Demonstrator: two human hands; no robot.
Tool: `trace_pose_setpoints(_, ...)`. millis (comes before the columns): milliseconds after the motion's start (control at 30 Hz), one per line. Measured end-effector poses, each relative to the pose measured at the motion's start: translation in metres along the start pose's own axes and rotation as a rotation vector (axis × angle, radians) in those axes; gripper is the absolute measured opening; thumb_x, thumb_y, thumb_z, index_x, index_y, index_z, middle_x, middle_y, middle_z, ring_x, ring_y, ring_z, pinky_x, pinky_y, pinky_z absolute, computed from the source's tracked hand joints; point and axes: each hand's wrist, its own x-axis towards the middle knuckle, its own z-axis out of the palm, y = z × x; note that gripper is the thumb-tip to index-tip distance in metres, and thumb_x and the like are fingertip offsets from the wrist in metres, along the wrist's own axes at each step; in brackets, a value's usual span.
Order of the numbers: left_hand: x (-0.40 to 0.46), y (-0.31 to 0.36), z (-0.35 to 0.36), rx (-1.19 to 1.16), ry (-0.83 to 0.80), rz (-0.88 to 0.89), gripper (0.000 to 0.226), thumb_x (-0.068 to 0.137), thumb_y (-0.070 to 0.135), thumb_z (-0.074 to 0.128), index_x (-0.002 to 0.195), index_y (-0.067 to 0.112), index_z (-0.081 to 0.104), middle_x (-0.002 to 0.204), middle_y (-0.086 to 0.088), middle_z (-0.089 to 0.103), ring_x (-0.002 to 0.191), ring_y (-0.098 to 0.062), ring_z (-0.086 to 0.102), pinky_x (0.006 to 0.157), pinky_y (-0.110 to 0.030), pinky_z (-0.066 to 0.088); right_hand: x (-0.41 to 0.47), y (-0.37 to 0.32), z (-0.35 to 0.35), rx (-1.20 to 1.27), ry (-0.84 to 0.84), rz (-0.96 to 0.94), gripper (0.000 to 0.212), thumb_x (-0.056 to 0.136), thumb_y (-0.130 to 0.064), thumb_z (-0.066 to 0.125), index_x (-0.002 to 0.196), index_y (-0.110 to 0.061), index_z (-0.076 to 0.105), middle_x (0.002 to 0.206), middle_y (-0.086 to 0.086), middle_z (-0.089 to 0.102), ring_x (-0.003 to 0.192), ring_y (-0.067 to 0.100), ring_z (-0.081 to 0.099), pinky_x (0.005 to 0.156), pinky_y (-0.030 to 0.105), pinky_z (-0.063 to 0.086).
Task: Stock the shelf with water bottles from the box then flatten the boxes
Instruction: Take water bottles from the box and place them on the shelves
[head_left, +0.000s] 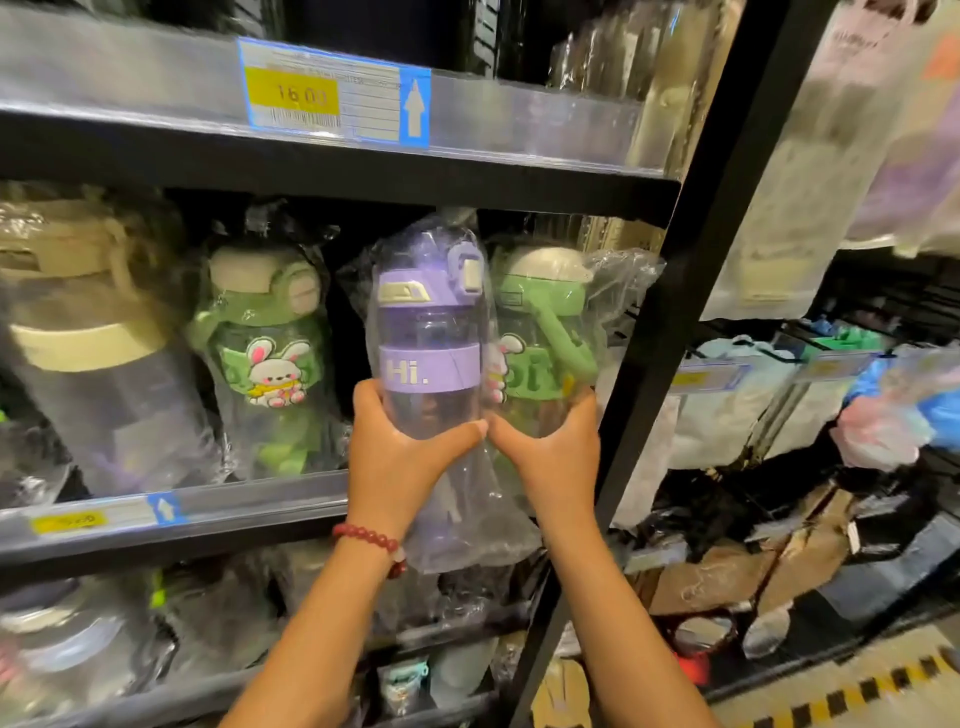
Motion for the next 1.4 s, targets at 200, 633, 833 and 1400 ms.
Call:
trace_pose_setpoints(200,0.031,0.014,0.006,-0.044,0.055,-0.051,0.073,0.050,0.027,0.090,0.111,0.012,0.050,0.099,0.003,0.063,0.084,-0.005,0.064,0.065,-0.019,0.048,0.026,-0.002,-0.003,-0.009,-0.042,0.045,0.066,0.062,-0.028,0.086,0.113,-0.026,0.045,0.107,-0.012,0.058,0.100,0.012,0.058,0.083,0.029,0.048)
trace_pose_setpoints(633,0.059,0.021,0.014,0.056,0.036,-0.124,0.081,0.040,0.042,0.088,0.104,0.008,0.052,0.102,-0.007,0.063,0.090,-0.017,0.065,0.078,-0.037,0.056,0.072,-0.016,0.006,0.029,-0.122,0.169,0.072,0.063,-0.035,0.084,0.122,-0.017,0.048,0.116,-0.002,0.058,0.104,0.017,0.058,0.085,0.035,0.050)
trace_pose_setpoints(833,0.057,0.024,0.016,0.090,0.018,-0.154,0.076,0.046,0.038,0.090,0.106,0.008,0.054,0.100,-0.005,0.064,0.088,-0.016,0.066,0.075,-0.035,0.057,0.087,-0.017,0.015,0.040,-0.093,0.188,0.063,0.061,-0.029,0.083,0.114,-0.014,0.052,0.105,0.001,0.063,0.094,0.019,0.063,0.078,0.035,0.052)
trace_pose_setpoints(1400,0.105,0.015,0.044,-0.068,0.089,-0.194,0.085,0.061,0.030,0.086,0.132,0.009,0.044,0.123,-0.005,0.057,0.097,-0.017,0.057,0.089,-0.026,0.045,0.085,0.010,0.013,0.044,0.031,0.107,0.067,0.065,-0.023,0.081,0.119,-0.019,0.041,0.110,-0.002,0.055,0.100,0.018,0.055,0.082,0.031,0.046)
